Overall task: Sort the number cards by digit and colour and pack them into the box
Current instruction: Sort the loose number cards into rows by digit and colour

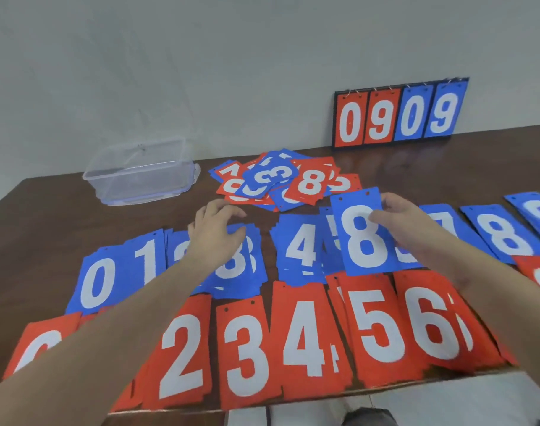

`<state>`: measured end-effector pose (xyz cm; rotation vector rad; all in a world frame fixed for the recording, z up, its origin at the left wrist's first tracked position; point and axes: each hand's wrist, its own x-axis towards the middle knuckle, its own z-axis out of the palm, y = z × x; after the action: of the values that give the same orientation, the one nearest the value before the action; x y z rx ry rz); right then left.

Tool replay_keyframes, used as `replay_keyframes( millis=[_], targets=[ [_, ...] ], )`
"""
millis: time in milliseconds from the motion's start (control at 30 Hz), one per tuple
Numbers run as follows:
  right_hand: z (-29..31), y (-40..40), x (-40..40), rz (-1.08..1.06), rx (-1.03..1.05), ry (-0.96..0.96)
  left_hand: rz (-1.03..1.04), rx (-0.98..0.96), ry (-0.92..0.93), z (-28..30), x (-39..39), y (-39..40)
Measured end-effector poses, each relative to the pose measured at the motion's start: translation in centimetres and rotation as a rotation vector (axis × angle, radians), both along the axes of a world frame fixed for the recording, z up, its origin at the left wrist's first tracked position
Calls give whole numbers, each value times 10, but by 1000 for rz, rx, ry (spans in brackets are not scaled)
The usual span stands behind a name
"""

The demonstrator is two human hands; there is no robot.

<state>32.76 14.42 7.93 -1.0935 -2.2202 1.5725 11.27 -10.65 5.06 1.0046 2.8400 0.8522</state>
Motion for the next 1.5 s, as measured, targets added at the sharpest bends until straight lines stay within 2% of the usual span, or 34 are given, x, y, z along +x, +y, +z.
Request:
replay_keyframes(
  millis=[133, 333, 567, 733, 933, 1100, 1200, 1300, 1500],
  targets=[
    [0, 10, 32, 5, 8, 10, -105, 48, 19, 0, 23, 12],
    [4, 58, 67, -37, 47, 43, -219, 15, -22, 6, 55, 52],
    [3, 145, 108, -27, -62, 24, -235, 17, -46, 6, 90, 126],
    [-6, 212, 127, -12, -31, 13, -238, 55, -59, -1, 114, 176],
    [-26, 263, 133, 82, 96, -43, -173, 69, -101, -1, 130, 219],
    [-38, 281, 135, 191, 512, -196, -119, 40, -86, -1, 141, 239],
    [-43, 283, 134, 235, 682, -238, -107, 36, -77, -4, 142, 242],
    [-44, 283, 132, 263, 718, -288, -89, 41, -81, -7, 142, 242],
    [-39, 270, 108, 333, 642, -192, -47, 11, -86, -10, 129, 231]
  ],
)
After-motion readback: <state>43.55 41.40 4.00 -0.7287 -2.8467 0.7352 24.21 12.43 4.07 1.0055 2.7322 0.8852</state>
